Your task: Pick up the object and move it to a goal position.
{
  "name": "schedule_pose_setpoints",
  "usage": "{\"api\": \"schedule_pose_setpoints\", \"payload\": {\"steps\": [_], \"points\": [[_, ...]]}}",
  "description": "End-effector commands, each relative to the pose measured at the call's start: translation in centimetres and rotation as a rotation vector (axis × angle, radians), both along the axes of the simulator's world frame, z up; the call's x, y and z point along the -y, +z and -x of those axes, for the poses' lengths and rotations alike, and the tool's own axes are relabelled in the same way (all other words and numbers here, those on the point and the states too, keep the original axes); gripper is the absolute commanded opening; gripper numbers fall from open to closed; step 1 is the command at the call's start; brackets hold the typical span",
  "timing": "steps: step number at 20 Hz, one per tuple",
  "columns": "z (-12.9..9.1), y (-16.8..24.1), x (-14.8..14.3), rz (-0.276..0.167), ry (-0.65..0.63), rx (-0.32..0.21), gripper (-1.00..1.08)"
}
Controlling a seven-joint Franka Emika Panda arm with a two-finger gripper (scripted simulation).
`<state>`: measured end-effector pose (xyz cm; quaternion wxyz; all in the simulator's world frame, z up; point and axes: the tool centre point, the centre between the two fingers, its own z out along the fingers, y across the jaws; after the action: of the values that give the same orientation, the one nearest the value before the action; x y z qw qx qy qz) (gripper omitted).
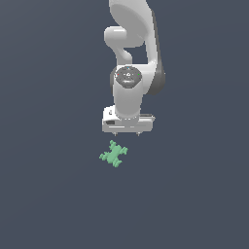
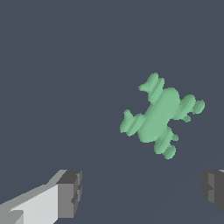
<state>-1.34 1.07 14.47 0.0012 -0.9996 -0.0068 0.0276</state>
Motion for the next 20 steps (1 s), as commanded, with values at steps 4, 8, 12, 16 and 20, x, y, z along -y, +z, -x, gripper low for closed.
{"api": "schedule_pose_setpoints", "payload": {"steps": [4,8,12,16,20], "points": [[-0.1,0.2,-0.2,-0.005,0.0,0.003,1.0],[-0.4,1.0,-1.3,-0.024,0.002,0.014,1.0],[-0.5,1.5,-1.9,-0.035,0.006,0.02,1.0],[-0.5,1.3,-1.7,-0.033,-0.001,0.019,1.0],[-0.8,0.8,-1.2,-0.032,-0.036,0.021,1.0]]}}
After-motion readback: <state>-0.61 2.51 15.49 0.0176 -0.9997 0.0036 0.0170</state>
